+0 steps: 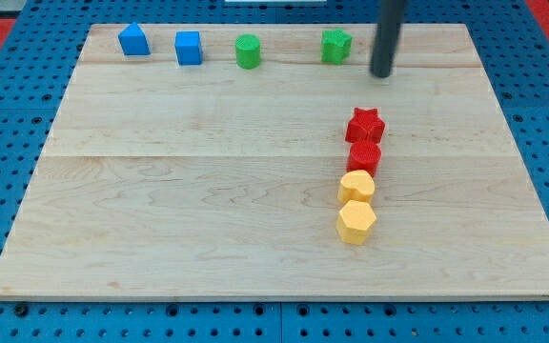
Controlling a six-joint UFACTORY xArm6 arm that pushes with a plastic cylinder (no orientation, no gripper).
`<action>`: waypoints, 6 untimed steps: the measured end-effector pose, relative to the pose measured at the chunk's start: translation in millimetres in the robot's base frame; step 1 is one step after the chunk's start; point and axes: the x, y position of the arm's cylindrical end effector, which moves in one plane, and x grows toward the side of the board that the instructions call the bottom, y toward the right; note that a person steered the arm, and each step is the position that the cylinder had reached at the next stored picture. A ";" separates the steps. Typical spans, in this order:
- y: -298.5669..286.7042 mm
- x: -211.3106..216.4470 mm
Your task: Slide the green star diagonally to the top left of the red star
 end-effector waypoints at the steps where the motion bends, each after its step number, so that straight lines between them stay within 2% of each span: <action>1: 6.1 -58.1; 2: -26.7 -75.5; 3: -57.8 -68.1; 6: -66.4 2.2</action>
